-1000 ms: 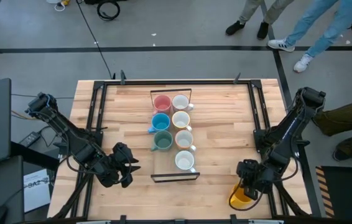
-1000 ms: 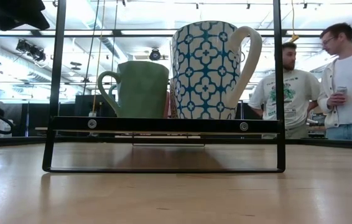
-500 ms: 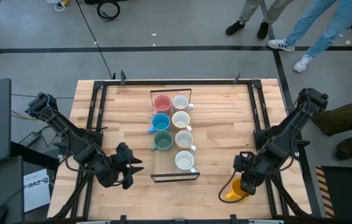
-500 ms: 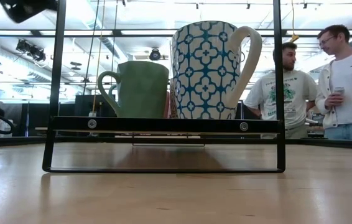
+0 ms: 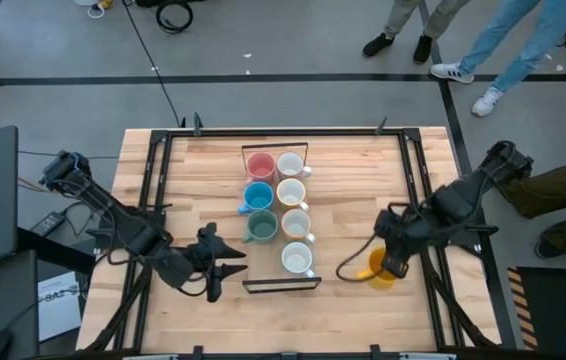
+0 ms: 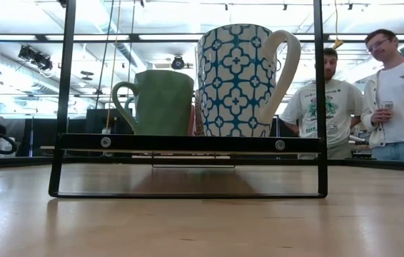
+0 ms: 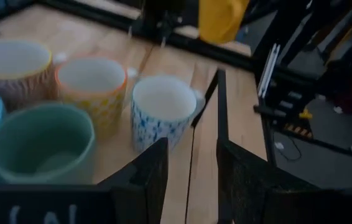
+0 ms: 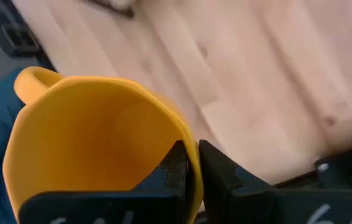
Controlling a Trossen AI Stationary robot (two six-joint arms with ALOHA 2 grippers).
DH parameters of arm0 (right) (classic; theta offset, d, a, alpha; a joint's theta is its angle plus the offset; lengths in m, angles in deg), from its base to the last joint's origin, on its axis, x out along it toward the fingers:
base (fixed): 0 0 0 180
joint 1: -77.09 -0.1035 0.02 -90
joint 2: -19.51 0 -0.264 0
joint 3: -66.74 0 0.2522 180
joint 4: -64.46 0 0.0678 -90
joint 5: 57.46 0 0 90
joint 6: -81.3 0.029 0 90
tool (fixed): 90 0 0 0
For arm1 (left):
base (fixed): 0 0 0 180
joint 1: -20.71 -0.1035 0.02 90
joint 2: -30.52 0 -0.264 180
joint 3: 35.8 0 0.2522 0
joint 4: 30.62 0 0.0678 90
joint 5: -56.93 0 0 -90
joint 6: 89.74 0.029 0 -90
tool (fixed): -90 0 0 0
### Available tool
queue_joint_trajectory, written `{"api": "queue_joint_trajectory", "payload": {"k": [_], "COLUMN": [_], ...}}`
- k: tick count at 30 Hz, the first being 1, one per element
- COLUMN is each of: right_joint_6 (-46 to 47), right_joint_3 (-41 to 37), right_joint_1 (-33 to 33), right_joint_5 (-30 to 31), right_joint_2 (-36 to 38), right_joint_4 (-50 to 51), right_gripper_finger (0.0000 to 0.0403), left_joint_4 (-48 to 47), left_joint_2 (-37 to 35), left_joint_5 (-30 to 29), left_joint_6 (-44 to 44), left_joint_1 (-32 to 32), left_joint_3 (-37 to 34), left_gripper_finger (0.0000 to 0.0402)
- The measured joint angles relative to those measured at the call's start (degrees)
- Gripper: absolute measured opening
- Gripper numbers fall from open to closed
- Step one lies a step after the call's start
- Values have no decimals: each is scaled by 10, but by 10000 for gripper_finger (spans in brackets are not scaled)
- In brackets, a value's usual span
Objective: Place coffee mugs
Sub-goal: Put the yellow mug on the shelf
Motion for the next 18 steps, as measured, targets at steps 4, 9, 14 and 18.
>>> {"api": "queue_joint_trajectory", "payload": {"k": [4, 9, 14, 18], "right_joint_6": [-36, -93, -155, -202], "right_joint_3": [35, 57, 56, 56], "right_joint_1": [48, 121, 199, 256], "right_joint_5": [29, 55, 58, 58], "right_joint_2": [0, 0, 0, -7], "right_joint_4": [19, 18, 7, -14], "right_gripper_finger": [30, 30, 30, 30], "left_joint_4": [52, 110, 154, 190], "left_joint_2": [0, 0, 0, 0], "left_joint_5": [0, 0, 0, 0], "left_joint_6": [47, 97, 151, 185], "left_joint_1": [-22, -52, -81, -103], "left_joint_3": [0, 0, 0, 0], "left_gripper_finger": [142, 142, 142, 142]}}
